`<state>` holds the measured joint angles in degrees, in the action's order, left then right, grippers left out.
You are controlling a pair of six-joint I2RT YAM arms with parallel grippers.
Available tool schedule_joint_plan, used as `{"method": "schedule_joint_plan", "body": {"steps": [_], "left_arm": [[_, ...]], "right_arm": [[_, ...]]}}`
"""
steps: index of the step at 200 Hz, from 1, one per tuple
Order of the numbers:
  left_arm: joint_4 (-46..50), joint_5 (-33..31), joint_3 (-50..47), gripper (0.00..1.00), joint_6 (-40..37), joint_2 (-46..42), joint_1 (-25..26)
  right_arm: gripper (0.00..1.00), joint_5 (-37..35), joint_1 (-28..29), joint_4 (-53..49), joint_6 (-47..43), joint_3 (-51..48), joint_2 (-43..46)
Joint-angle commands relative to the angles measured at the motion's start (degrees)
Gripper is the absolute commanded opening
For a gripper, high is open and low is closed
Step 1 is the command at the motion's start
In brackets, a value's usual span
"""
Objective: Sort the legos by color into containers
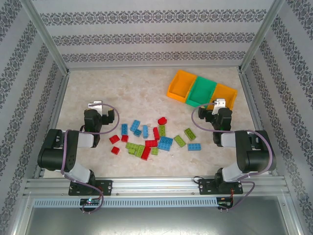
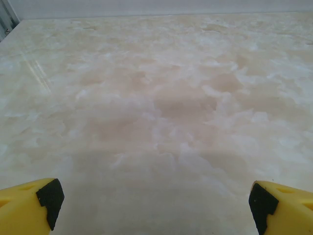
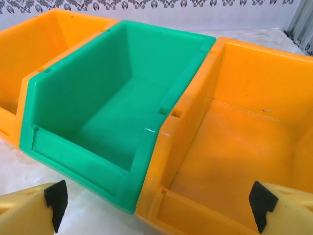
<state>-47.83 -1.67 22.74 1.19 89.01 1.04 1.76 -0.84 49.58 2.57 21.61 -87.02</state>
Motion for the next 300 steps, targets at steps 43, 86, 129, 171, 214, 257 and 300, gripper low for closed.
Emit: {"method": "schedule_joint_plan", "body": {"steps": [43, 86, 129, 171, 214, 257, 300], "left_arm": [[0.0, 0.6, 1.0, 0.99, -0.7, 0.5, -0.8], [0.1, 0.6, 0.9, 0.99, -0.7, 0.5, -0.8], [0.0, 0.6, 1.0, 0.99, -0.7, 0.5, -0.8], [0.1, 0.6, 1.0, 0.99, -0.6, 0.5, -0.7], [0.6, -0.3, 1.2, 0.99, -0.4, 0.0, -0.7], [32.3, -10.4, 13.2, 0.99, 8.9, -11.6, -0.5], [39.7, -3.9, 14.4, 1.00, 17.7, -22.3, 1.9]], "right_arm": [[0.98, -0.4, 0.7, 1.3, -0.6, 0.6, 0.6], [0.98, -0.4, 0.6, 1.2, -0.6, 0.6, 0.6], [0.98, -0.5, 0.6, 1.2, -0.6, 0.7, 0.5], [0.98, -0.4, 0.6, 1.2, -0.5, 0.6, 0.7], [0.98, -1.7, 0.6, -3.2, 0.3, 2.5, 3.4], [0.95, -1.5, 0.5, -28.9, 4.9, 10.0, 13.6], [0.91, -3.0, 0.3, -39.7, 9.8, 14.9, 20.5]]}}
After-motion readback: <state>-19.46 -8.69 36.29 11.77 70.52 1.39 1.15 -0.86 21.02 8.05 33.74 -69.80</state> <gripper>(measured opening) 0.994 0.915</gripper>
